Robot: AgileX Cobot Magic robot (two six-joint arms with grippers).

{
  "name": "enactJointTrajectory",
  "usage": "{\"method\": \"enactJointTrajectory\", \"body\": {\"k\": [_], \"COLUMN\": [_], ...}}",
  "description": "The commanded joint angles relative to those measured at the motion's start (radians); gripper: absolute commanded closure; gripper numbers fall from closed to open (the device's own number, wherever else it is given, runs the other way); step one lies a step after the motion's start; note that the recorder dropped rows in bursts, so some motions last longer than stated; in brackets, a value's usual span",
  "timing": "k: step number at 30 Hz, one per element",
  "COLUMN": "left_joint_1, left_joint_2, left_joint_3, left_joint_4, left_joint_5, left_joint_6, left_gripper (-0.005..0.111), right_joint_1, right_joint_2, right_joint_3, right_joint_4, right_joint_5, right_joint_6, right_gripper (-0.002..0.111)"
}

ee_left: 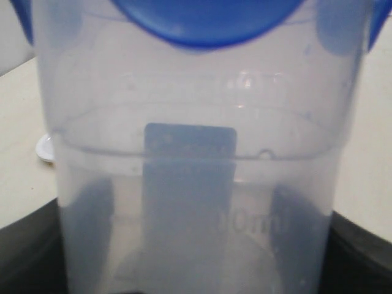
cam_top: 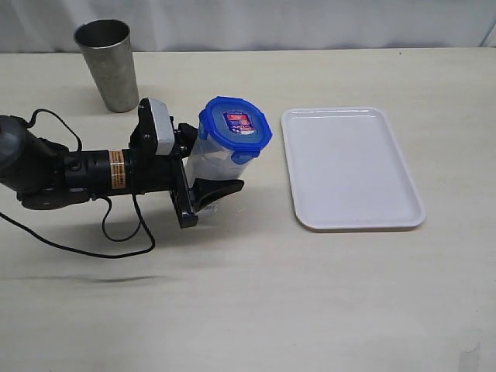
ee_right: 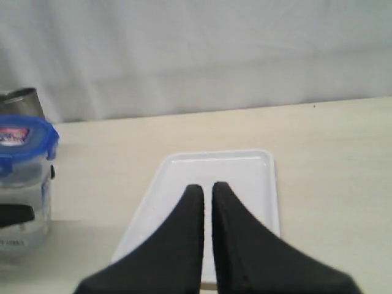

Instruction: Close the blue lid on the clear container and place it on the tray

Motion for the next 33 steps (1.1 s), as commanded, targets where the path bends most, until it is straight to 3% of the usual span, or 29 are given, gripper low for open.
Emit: {"method": "enactJointTrajectory", "body": {"k": [1, 11, 17, 33], "left_joint_1": [-0.007, -0.007, -0.007, -0.007], "left_joint_2": [-0.003, -0.003, -0.003, -0.003], "left_joint_3": [-0.005, -0.005, -0.005, -0.005], "left_joint_4": [-0.013, -0.014, -0.014, -0.014], "left_joint_5": [-0.048, -0.048, -0.048, -0.046], "left_joint_6": [-0.005, -0.005, -0.005, -0.005], "left_gripper": [0.107, 0.107, 0.107, 0.107], "right_joint_1": [-0.006, -0.008, -0.097, -0.097], "right_joint_2": [-0.005, -0.005, -0.005, -0.005], "right_joint_3": [0.003, 0.003, 0.003, 0.003], "right_joint_4": [-0.111, -0.111, -0.099, -0.032], "right_joint_5": [0.098, 0.122, 0.122, 0.124], "right_joint_6": [0.004, 0.004, 0.004, 0.004], "right_gripper": [0.104, 0.104, 0.104, 0.104]}}
